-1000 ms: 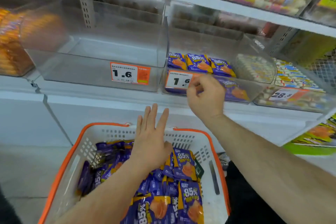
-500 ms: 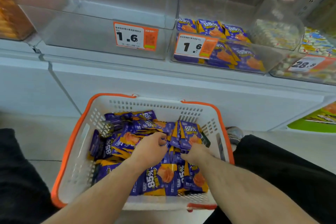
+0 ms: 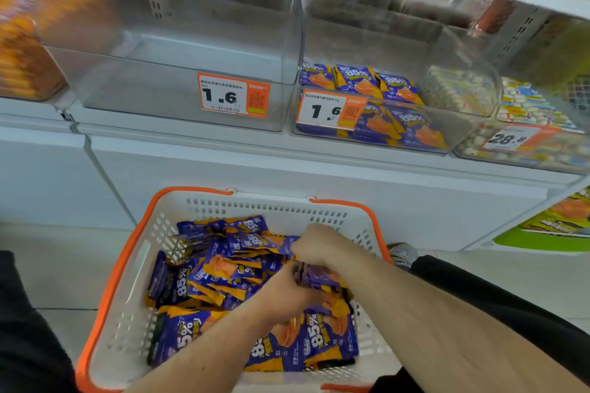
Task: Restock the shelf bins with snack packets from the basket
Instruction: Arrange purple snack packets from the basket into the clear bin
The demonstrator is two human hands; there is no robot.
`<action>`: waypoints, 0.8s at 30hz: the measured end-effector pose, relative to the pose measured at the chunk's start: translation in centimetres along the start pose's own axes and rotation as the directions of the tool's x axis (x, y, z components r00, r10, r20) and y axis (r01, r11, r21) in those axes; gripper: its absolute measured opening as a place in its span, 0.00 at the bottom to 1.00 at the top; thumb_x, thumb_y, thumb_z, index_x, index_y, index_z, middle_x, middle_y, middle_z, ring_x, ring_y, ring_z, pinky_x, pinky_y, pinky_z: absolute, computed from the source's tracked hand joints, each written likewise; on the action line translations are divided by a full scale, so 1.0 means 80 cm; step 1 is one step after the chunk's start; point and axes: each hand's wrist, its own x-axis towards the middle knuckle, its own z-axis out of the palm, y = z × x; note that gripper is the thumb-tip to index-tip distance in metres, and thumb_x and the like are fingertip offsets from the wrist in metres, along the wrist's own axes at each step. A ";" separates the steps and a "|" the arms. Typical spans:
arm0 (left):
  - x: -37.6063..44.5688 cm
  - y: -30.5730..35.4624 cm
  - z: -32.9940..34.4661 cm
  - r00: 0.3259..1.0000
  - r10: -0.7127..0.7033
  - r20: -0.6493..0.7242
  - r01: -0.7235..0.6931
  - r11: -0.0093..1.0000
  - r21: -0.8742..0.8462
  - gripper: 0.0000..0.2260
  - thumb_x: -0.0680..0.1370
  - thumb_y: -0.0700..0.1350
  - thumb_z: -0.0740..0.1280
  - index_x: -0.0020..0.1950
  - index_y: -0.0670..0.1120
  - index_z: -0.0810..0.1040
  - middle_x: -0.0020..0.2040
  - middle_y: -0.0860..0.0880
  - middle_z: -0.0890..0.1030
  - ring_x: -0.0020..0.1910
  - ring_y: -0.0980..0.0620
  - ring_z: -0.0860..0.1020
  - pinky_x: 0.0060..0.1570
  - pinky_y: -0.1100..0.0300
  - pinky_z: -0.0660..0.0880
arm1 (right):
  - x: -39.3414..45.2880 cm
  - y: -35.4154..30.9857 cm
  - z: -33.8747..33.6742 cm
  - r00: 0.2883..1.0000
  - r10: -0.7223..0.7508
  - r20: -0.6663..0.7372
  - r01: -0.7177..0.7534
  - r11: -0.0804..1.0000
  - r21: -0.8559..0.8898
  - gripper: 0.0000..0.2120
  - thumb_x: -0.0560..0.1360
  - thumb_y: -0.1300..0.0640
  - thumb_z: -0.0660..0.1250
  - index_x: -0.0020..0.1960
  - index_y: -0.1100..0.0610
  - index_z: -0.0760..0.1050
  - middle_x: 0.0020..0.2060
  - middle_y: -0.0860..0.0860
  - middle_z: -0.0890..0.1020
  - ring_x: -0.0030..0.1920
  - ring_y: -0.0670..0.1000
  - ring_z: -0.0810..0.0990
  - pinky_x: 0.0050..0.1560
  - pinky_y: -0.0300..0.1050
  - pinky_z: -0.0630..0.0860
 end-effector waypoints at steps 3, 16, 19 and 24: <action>0.001 0.002 -0.010 0.976 0.075 -0.205 -0.096 0.991 -0.094 0.12 0.77 0.35 0.66 0.54 0.50 0.80 0.41 0.45 0.82 0.34 0.50 0.77 0.35 0.55 0.74 | -0.029 -0.016 -0.025 0.988 -0.057 -0.142 0.073 0.991 0.114 0.14 0.75 0.55 0.61 0.32 0.57 0.66 0.28 0.52 0.69 0.28 0.52 0.68 0.28 0.42 0.61; -0.051 0.129 -0.027 0.755 0.508 -0.414 -0.608 0.779 -0.154 0.16 0.74 0.26 0.62 0.46 0.46 0.82 0.41 0.51 0.86 0.43 0.57 0.83 0.40 0.65 0.78 | -0.118 -0.042 -0.094 0.752 -0.077 -0.654 0.427 0.813 0.396 0.23 0.64 0.46 0.74 0.51 0.47 0.65 0.50 0.45 0.67 0.49 0.46 0.73 0.42 0.38 0.70; -0.053 0.167 -0.033 0.714 0.595 -0.369 -0.690 0.686 -0.230 0.17 0.70 0.24 0.63 0.44 0.45 0.81 0.39 0.51 0.85 0.41 0.57 0.83 0.38 0.67 0.77 | -0.126 -0.037 -0.133 0.663 -0.072 -0.745 0.526 0.754 0.395 0.20 0.64 0.49 0.74 0.50 0.46 0.67 0.49 0.42 0.68 0.48 0.42 0.72 0.43 0.33 0.68; -0.024 0.229 -0.050 0.548 0.816 -0.185 -0.835 0.545 -0.069 0.28 0.65 0.36 0.61 0.64 0.50 0.77 0.61 0.56 0.81 0.65 0.58 0.75 0.61 0.64 0.71 | -0.122 -0.011 -0.232 0.482 0.026 -0.876 0.573 0.747 0.337 0.18 0.65 0.48 0.74 0.49 0.47 0.70 0.51 0.47 0.73 0.46 0.46 0.74 0.45 0.41 0.70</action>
